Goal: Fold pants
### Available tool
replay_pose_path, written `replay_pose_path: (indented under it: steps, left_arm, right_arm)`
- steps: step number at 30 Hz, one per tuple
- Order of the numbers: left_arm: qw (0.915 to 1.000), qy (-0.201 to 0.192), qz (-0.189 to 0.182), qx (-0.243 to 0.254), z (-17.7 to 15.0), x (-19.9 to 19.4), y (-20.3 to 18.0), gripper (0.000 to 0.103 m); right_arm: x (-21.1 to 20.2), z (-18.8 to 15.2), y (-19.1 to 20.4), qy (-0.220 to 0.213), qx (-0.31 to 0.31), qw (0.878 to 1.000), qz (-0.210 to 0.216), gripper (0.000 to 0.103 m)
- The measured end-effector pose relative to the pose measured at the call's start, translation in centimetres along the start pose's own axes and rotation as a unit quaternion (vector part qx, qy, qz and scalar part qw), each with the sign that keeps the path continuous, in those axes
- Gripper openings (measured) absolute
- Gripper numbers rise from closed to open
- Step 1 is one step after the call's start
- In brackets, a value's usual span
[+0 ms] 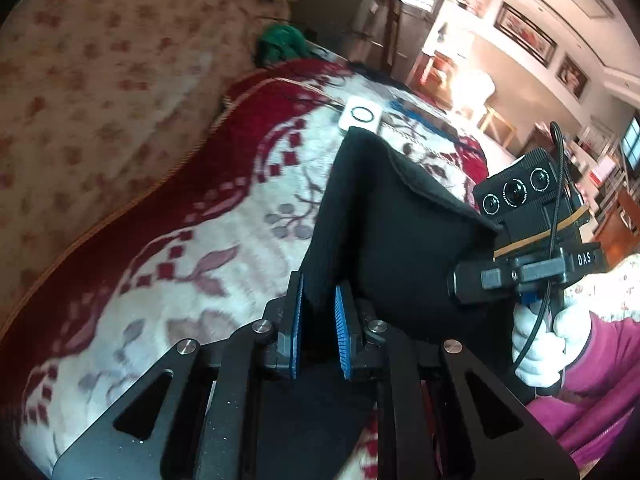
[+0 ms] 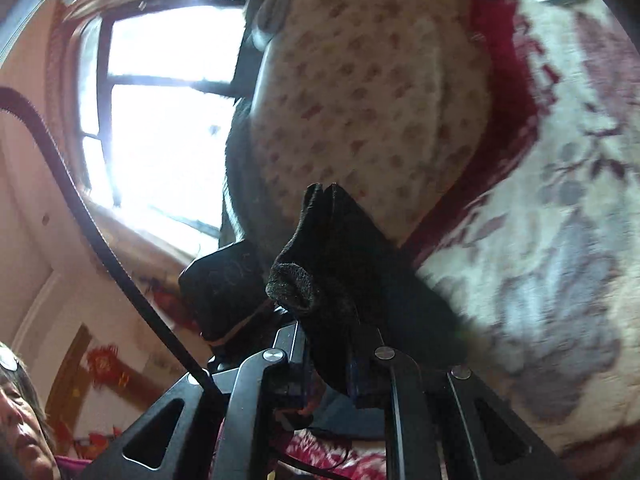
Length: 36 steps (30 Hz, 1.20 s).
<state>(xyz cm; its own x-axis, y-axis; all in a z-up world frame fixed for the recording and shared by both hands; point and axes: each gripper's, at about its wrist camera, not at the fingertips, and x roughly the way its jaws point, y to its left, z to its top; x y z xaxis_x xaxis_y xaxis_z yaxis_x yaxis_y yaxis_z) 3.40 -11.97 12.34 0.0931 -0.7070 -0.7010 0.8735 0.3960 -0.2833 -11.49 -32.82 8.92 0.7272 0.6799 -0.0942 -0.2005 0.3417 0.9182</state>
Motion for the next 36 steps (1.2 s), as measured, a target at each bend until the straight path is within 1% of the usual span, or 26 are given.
replay_pose_path:
  steps: [3,6,11,15,20,23,24,25,26,27,28,29,30,32,34,36]
  left_arm:
    - [0.9996,-0.010,0.016,-0.020,-2.0,-2.2,1.0,0.014]
    - [0.9982,-0.015,0.032,-0.049,-4.5,-4.1,2.5,0.014]
    - [0.9920,-0.010,0.069,-0.105,-9.0,-5.8,5.0,0.014]
    - [0.9826,-0.009,0.104,-0.154,-12.6,-7.1,7.1,0.014]
    - [0.9697,-0.021,0.126,-0.208,-15.8,-9.1,9.1,0.014]
    - [0.9622,-0.036,0.130,-0.237,-16.8,-10.3,9.9,0.014]
    - [0.9592,-0.042,0.130,-0.247,-17.1,-10.8,10.2,0.014]
    - [0.9564,-0.049,0.129,-0.258,-17.3,-11.3,10.4,0.014]
    - [0.9544,-0.054,0.128,-0.264,-17.3,-11.6,10.5,0.014]
    - [0.9532,-0.056,0.129,-0.268,-17.3,-11.7,10.5,0.014]
    - [0.9523,-0.059,0.131,-0.270,-17.2,-11.9,10.3,0.014]
    - [0.9526,-0.060,0.130,-0.268,-17.3,-12.1,10.2,0.014]
    - [0.9533,-0.058,0.133,-0.265,-17.3,-12.2,9.8,0.014]
    - [0.9543,-0.056,0.134,-0.261,-17.2,-12.3,9.1,0.014]
    - [0.9569,-0.057,0.129,-0.254,-17.2,-12.5,8.1,0.014]
    - [0.9585,-0.061,0.131,-0.246,-17.0,-12.8,7.1,0.014]
  right_arm:
    - [2.8,-1.1,1.0,0.034,-0.009,0.999,0.010,0.012]
    - [5.3,-2.3,1.3,0.065,-0.008,0.998,0.017,0.013]
    - [10.1,-5.1,0.5,0.125,-0.001,0.992,0.015,0.013]
    - [13.4,-7.4,-0.5,0.172,-0.002,0.985,-0.005,0.012]
    - [16.4,-9.7,-3.0,0.217,-0.006,0.975,-0.043,0.013]
    - [17.5,-10.4,-3.5,0.236,-0.029,0.968,-0.075,0.013]
    - [17.7,-10.6,-3.2,0.237,-0.041,0.967,-0.078,0.017]
    - [17.8,-10.7,-2.8,0.239,-0.048,0.967,-0.077,0.025]
    - [17.9,-10.7,-2.5,0.243,-0.052,0.966,-0.073,0.029]
    - [17.9,-10.9,-2.2,0.247,-0.056,0.965,-0.069,0.040]
    - [18.1,-11.1,-1.8,0.254,-0.064,0.963,-0.068,0.047]
    - [18.2,-11.3,-1.4,0.261,-0.072,0.960,-0.071,0.048]
    - [18.4,-11.6,-0.9,0.275,-0.086,0.954,-0.078,0.048]
    - [18.4,-11.9,-0.1,0.285,-0.096,0.950,-0.086,0.048]
    - [17.8,-11.8,0.3,0.280,-0.097,0.951,-0.085,0.048]
    - [16.6,-11.0,0.7,0.263,-0.104,0.955,-0.088,0.048]
